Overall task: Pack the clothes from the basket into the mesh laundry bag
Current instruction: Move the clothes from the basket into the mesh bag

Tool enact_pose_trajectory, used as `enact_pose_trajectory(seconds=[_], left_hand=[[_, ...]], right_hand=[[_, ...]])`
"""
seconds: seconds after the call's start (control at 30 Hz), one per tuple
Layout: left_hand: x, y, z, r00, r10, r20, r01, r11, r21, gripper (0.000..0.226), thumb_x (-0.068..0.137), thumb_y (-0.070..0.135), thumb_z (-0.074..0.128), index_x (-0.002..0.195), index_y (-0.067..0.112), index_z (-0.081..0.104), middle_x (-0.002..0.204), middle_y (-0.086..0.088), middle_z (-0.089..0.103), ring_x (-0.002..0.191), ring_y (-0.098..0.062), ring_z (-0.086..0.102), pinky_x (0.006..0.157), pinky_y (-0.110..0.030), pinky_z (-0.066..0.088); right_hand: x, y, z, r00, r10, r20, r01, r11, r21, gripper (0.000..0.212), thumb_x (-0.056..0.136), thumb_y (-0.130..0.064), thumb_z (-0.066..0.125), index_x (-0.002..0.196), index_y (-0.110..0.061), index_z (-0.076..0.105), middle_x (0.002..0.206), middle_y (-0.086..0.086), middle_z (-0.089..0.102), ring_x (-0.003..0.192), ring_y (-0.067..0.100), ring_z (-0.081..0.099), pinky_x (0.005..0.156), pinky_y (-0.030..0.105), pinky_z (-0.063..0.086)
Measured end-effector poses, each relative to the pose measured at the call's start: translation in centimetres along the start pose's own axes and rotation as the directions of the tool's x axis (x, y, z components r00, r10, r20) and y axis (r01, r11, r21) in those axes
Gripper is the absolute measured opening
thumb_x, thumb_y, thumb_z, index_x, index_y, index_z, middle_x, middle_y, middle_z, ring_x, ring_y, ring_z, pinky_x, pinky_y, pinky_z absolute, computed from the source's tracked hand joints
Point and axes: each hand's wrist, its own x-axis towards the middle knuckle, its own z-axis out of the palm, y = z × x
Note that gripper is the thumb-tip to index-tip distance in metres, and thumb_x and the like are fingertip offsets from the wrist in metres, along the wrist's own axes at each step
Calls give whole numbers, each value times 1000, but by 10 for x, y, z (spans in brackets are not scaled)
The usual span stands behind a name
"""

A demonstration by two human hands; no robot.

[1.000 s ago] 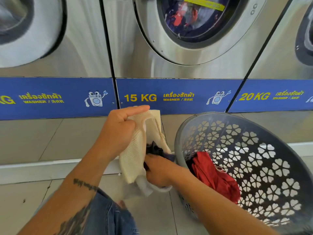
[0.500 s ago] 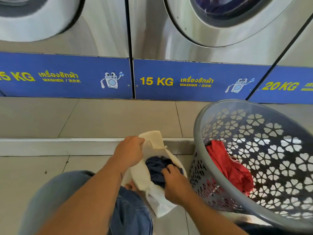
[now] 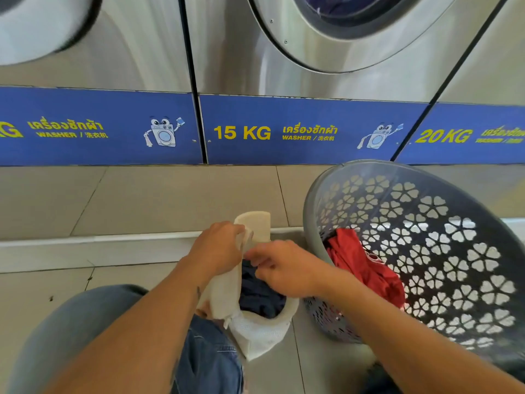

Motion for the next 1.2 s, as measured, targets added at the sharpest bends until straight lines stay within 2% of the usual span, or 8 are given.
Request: enact_pose_trajectory(seconds=[0.17, 0.3, 0.4, 0.47, 0.63, 0.77, 0.9, 1.2], left_hand=[[2, 3, 3, 1000, 10, 6, -10, 1000, -1, 58, 80, 8, 53, 136, 22, 52, 126, -6, 56, 116, -29, 52, 91, -40, 49], [8, 7, 8, 1000, 6, 2, -6, 1000, 13, 61, 83, 12, 54, 142, 23, 46, 136, -6, 51, 125, -29, 47, 98, -39, 45], [15, 15, 12, 1000, -1, 15, 1, 1000, 19, 59, 87, 17, 53, 144, 24, 41, 139, -5, 48, 127, -30, 45, 100, -41, 43], [20, 20, 15, 999, -10, 43, 8, 999, 53, 60, 86, 18, 53, 145, 23, 39, 139, -5, 45, 127, -29, 44, 100, -40, 43], [37, 32, 23, 991, -25, 132, 10, 994, 113, 70, 86, 15, 56, 150, 20, 28, 146, -5, 37, 131, -29, 41, 103, -39, 41], [51, 41, 28, 979, -31, 201, 6, 992, 125, 71, 87, 10, 56, 150, 20, 26, 148, -4, 34, 133, -28, 38, 105, -39, 39], [60, 47, 29, 970, -35, 241, 8, 994, 112, 65, 88, 11, 56, 147, 19, 30, 145, -3, 36, 131, -26, 39, 105, -39, 39], [63, 40, 27, 970, -51, 237, 28, 995, 101, 59, 87, 9, 56, 142, 17, 38, 142, -2, 40, 130, -24, 39, 101, -34, 38]], right_hand=[[-41, -14, -77, 967, -74, -245, 117, 979, 167, 34, 94, -3, 60, 118, -23, 70, 104, 0, 74, 95, 22, 70, 90, 32, 57], [-32, 48, -112, 883, 93, -459, 17, 973, 230, 31, 93, 6, 57, 111, -15, 69, 89, 8, 71, 78, 21, 65, 75, 37, 53], [-14, 111, -109, 898, 287, -334, -272, 958, 90, 36, 93, -1, 54, 127, -13, 62, 94, 7, 64, 77, 20, 59, 67, 29, 47], [-8, 140, -96, 901, 405, -157, -420, 905, -72, 58, 91, -10, 60, 147, -14, 45, 123, 12, 61, 101, 25, 60, 81, 29, 48], [17, 200, -59, 843, 537, 8, -475, 752, -457, 100, 77, -40, 71, 160, -25, 17, 153, 19, 37, 138, 42, 42, 110, 46, 43], [43, 241, -33, 780, 621, 80, -490, 685, -540, 126, 65, -50, 79, 160, -38, -2, 155, 22, 32, 135, 47, 45, 108, 51, 46], [51, 276, -10, 697, 704, 133, -557, 649, -518, 146, 65, -40, 88, 155, -37, -27, 167, 24, 2, 150, 51, 21, 118, 54, 34], [34, 302, 3, 862, 507, 9, -434, 747, -503, 103, 75, -20, 72, 154, -8, 6, 126, 21, 60, 114, 41, 64, 92, 42, 53]])
